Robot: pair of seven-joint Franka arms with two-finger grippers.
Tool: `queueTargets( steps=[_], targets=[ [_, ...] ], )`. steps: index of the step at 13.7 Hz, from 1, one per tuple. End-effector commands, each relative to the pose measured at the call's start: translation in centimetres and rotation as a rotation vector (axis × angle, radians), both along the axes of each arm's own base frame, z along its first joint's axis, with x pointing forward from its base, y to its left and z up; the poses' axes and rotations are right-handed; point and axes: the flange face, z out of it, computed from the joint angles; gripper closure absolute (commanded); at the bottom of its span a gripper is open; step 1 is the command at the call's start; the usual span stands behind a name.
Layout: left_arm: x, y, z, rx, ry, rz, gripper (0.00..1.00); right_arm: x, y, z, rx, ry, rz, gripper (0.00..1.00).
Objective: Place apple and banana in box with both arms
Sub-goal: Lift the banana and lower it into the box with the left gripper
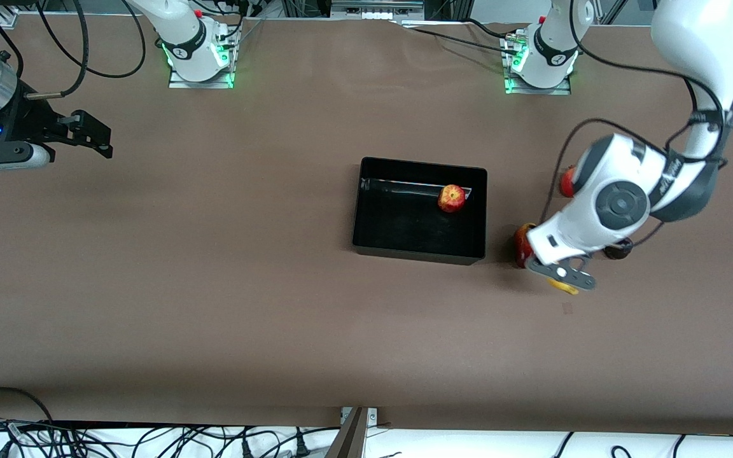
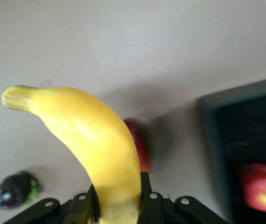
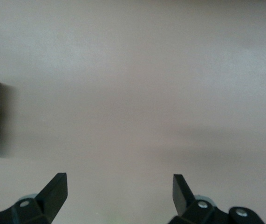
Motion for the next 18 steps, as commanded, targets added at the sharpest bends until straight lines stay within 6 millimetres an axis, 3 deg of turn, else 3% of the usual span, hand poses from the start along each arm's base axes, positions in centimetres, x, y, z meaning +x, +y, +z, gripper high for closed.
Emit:
queueTargets(
  steps=[1,4,5,7,9,12,13,14,16,18],
  targets=[
    [-2.3,-8.7,0.6,-0.033,0.029,0.063,1.00,-0.1,0.1,0.5,0.018,-0.008,-0.006,0.00],
    [-4.9,-17.7,-3.2,-0.052,0.045,0.147,1.00,-0.1,0.1,0.4,0.018,-0.007,-0.006,0.00],
    [-5.2,-19.4,-4.3,-0.087,0.037,0.169,1.00,-0.1,0.1,0.4,0.018,-0.007,-0.006,0.00],
    [-5.5,-20.8,-8.4,-0.126,0.051,0.219,1.00,-0.1,0.1,0.4,0.018,-0.007,-0.006,0.00],
    [-7.3,-24.2,-11.4,-0.142,0.044,0.231,1.00,0.0,0.1,0.5,0.018,-0.008,-0.006,0.00],
    [-9.5,-26.2,-15.2,-0.055,0.014,0.244,1.00,0.0,0.2,0.5,0.018,-0.010,-0.005,0.00],
    [-10.0,-26.8,-15.6,-0.043,0.008,0.271,0.58,0.0,0.1,0.5,0.018,-0.008,-0.006,0.00],
    [-9.9,-26.7,-15.7,-0.037,0.003,0.313,0.01,0.0,0.1,0.5,0.018,-0.010,-0.006,0.00],
    [-8.7,-25.9,-13.7,-0.046,-0.015,0.349,0.00,0.0,0.1,0.5,0.019,-0.011,-0.006,0.00],
    [-6.9,-22.8,-8.0,-0.002,-0.039,0.390,0.00,0.0,0.1,0.5,0.019,-0.011,-0.006,0.00]
  ],
)
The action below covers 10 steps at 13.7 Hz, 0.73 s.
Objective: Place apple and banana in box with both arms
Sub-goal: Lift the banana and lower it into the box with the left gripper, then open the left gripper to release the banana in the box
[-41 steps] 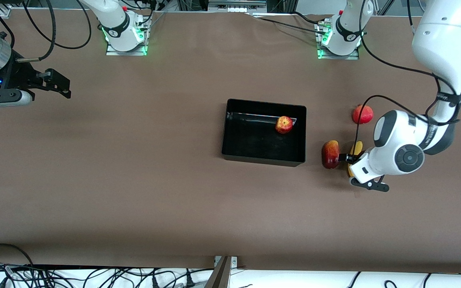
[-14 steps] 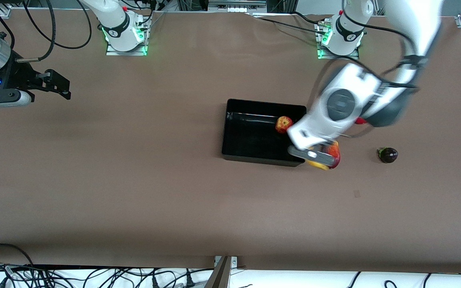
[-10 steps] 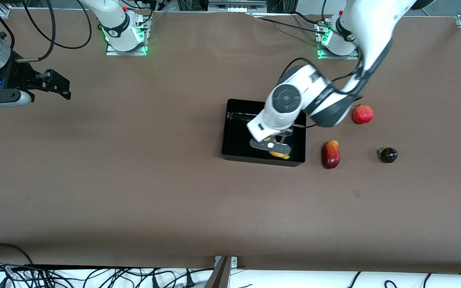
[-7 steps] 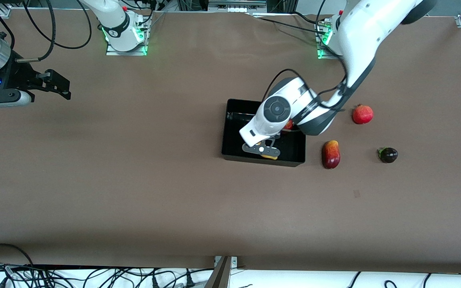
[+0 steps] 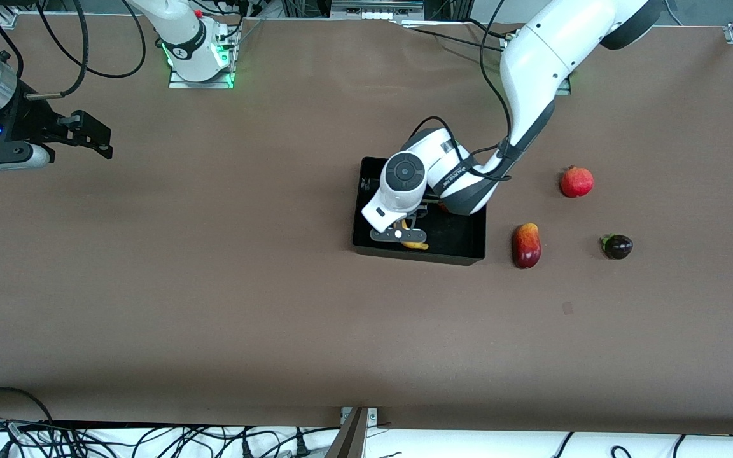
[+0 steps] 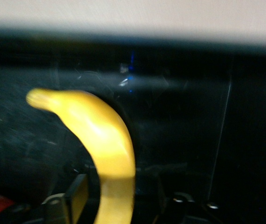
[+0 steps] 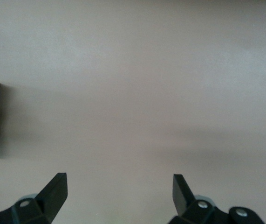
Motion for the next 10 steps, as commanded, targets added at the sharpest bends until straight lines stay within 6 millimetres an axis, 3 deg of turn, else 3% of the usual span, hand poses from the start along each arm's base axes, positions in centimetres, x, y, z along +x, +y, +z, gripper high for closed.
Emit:
queueTargets(
  steps=[1,4,6,8,10],
  targets=[
    [2.3,4.7,9.2,0.096,-0.037,0.054,0.00,0.0,0.1,0.5,0.018,-0.007,-0.006,0.00],
    [3.9,10.4,16.9,0.123,-0.057,0.095,0.00,0.0,0.2,0.5,0.019,-0.011,-0.005,0.00],
    [5.0,15.9,20.7,0.135,-0.022,0.059,0.00,0.0,0.1,0.5,0.019,-0.011,-0.006,0.00],
    [5.2,21.3,22.7,0.177,0.065,-0.026,0.00,0.0,0.1,0.5,0.020,-0.010,-0.006,0.00],
    [4.5,25.7,26.7,0.163,0.046,-0.095,0.00,0.0,0.2,0.5,0.020,-0.010,-0.005,0.00]
  ],
)
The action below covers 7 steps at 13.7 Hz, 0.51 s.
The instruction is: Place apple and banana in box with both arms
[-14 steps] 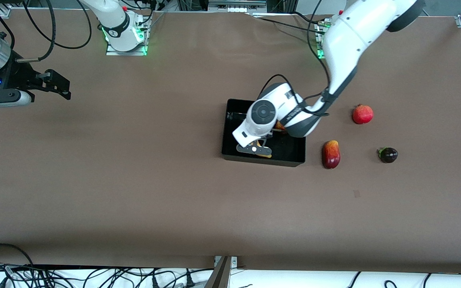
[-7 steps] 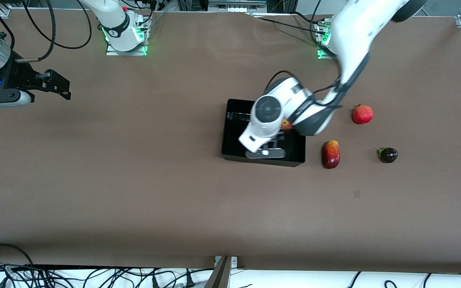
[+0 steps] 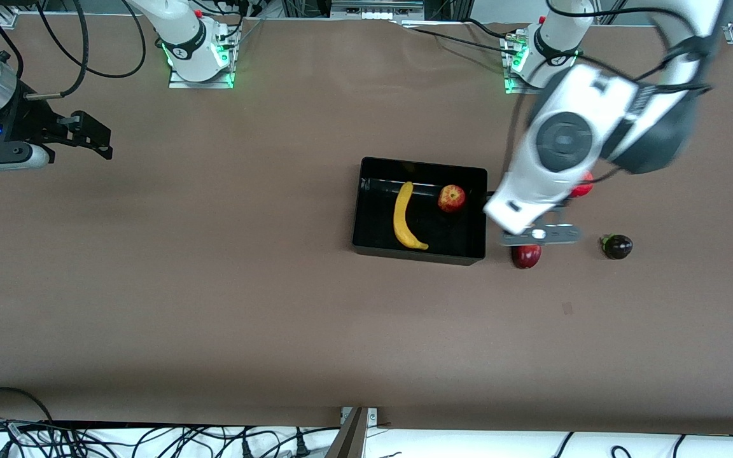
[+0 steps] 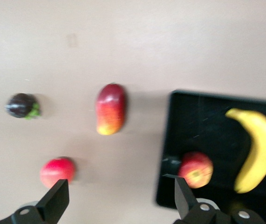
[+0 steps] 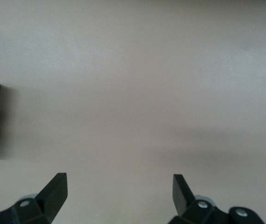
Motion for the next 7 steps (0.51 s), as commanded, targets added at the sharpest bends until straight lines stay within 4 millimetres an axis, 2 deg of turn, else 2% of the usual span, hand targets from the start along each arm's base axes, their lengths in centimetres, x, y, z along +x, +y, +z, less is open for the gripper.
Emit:
queueTargets(
  steps=[1,2,3,6,7],
  targets=[
    [-2.4,5.9,5.0,-0.039,0.024,-0.043,0.00,-0.1,0.2,0.5,0.019,-0.006,-0.005,0.00],
    [-2.7,9.7,5.7,-0.088,0.025,-0.028,0.00,-0.1,0.2,0.5,0.019,-0.006,-0.004,0.00],
    [-3.2,12.5,6.7,-0.111,-0.012,-0.085,0.00,-0.1,0.1,0.5,0.019,-0.006,-0.007,0.00],
    [-3.8,18.4,9.1,-0.121,-0.137,-0.062,0.00,-0.1,0.2,0.5,0.019,-0.006,-0.004,0.00],
    [-4.9,18.9,9.4,-0.123,-0.167,-0.055,0.00,-0.1,0.2,0.5,0.020,-0.007,-0.004,0.00]
  ],
)
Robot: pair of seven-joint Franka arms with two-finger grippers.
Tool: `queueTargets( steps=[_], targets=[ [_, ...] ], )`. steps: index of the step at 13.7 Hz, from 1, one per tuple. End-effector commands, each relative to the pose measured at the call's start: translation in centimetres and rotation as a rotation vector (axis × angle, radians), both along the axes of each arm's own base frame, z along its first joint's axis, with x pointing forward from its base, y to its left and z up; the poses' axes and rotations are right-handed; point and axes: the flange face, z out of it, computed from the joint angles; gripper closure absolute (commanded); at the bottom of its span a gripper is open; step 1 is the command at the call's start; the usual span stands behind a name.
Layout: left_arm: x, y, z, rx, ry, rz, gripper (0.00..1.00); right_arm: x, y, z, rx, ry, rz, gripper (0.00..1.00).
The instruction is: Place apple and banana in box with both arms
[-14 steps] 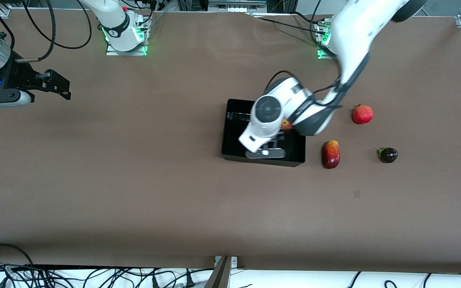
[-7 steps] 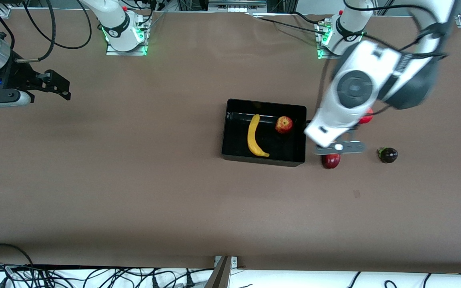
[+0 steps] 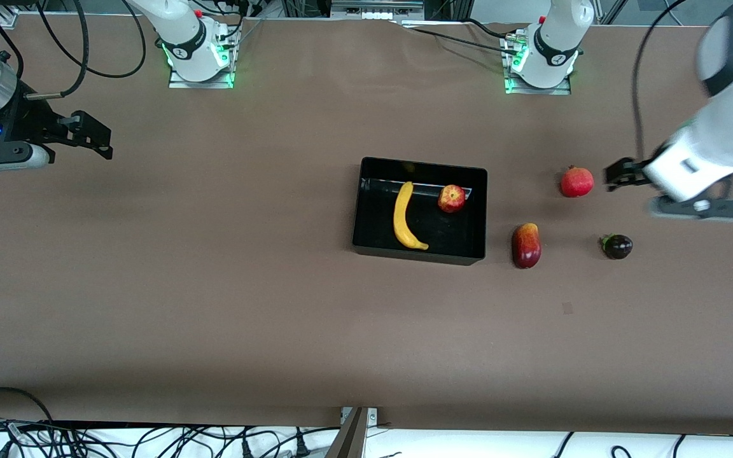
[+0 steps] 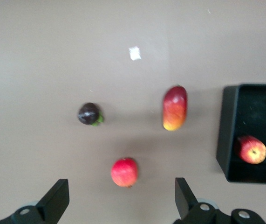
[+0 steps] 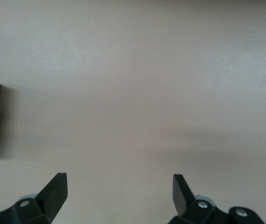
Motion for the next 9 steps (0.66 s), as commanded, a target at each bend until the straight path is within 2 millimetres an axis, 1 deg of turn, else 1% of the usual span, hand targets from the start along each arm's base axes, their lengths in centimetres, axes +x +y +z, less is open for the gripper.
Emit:
queueTargets(
  steps=[1,3,9],
  targets=[
    [-2.63,0.53,0.28,-0.021,-0.058,-0.009,0.00,-0.08,0.20,0.44,0.019,-0.007,-0.004,0.00],
    [-2.54,0.70,0.72,-0.022,-0.067,-0.001,0.00,-0.07,0.22,0.52,0.021,-0.008,-0.004,0.00],
    [-2.64,0.71,0.71,-0.022,-0.054,0.005,0.00,-0.04,0.22,0.47,0.021,-0.010,-0.004,0.00]
  ],
)
